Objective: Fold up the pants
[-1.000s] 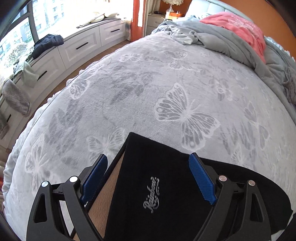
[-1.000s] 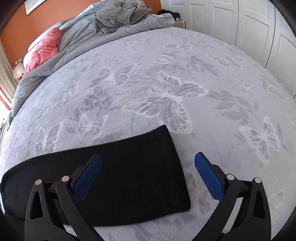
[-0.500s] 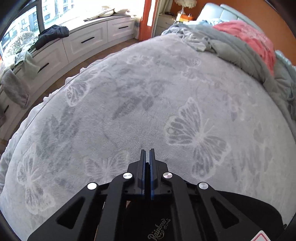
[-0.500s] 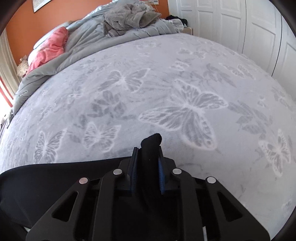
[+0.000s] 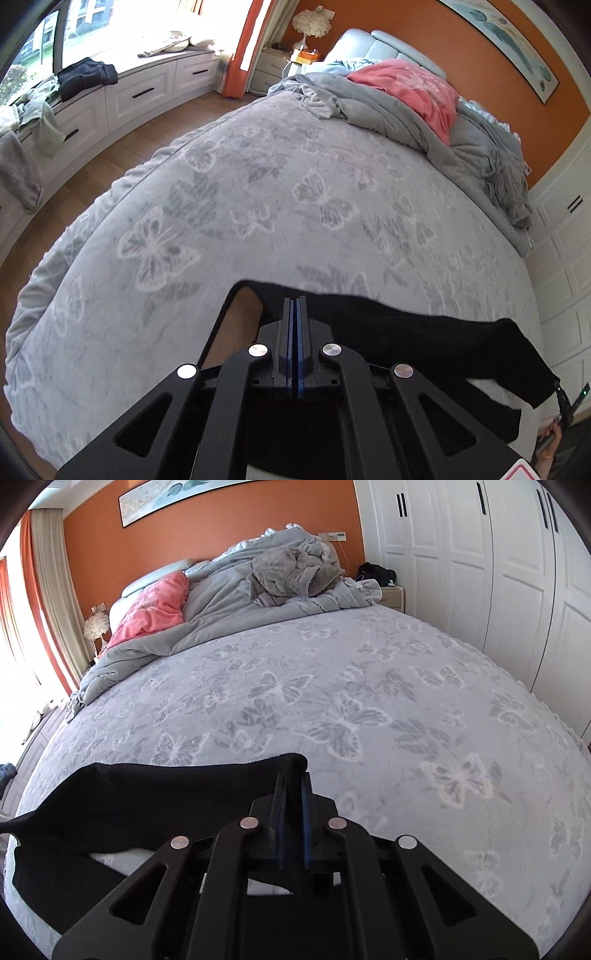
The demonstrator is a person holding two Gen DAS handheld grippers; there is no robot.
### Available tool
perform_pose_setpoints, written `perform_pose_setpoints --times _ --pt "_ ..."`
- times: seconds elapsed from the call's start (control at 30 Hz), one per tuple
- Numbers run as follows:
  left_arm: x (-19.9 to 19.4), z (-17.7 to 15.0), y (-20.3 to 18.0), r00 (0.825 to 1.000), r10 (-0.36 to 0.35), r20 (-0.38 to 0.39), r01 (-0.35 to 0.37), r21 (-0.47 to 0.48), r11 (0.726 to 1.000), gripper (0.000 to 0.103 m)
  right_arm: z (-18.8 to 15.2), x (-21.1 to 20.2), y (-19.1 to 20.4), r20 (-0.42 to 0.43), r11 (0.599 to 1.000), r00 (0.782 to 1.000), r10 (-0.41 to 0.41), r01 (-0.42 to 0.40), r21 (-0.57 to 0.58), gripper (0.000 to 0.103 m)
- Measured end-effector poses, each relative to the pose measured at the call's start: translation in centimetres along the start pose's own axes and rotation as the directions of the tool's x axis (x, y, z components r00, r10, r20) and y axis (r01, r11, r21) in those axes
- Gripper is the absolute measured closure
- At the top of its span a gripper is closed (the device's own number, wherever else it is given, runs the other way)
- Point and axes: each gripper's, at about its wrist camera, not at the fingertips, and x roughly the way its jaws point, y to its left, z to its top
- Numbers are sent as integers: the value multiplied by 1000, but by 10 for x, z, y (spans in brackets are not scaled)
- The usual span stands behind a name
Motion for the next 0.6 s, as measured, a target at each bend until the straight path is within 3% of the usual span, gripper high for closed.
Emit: perform_pose_setpoints --times 0.17,0.3,0.33,0.4,0.43,0.47,0.5,0.53,0.6 --pt "-9 -83 27 996 -17 -83 17 -7 1000 103 -50 -15 -8 -51 1000 998 21 -20 21 97" --pt "9 -126 47 986 -8 -169 2 -38 999 103 -85 -18 -14 -104 995 993 55 -46 85 95" --pt "12 -130 50 982 -39 -184 23 -84 996 97 -91 -21 -15 -107 994 993 56 -46 97 93" --pt "8 -137 55 979 -118 -168 83 -203 976 70 -98 -24 -15 -114 993 991 68 -55 109 92" --pt "4 -139 55 979 -151 -139 114 -242 963 47 -102 -27 -14 -121 992 990 71 -58 111 89" --pt "0 -139 52 981 -162 -106 130 -260 957 38 -103 -30 -14 -121 991 990 75 -61 118 87" --pt "-3 -138 49 983 -162 -83 135 -268 954 26 -104 -32 -14 -120 990 989 84 -69 126 73" --pt "-1 -136 45 983 -170 -70 144 -280 949 25 -105 -35 -14 -115 988 989 87 -71 135 49" --pt "8 -131 39 975 -206 -78 171 -318 933 25 -107 -41 -15 -91 987 993 79 -65 148 40"
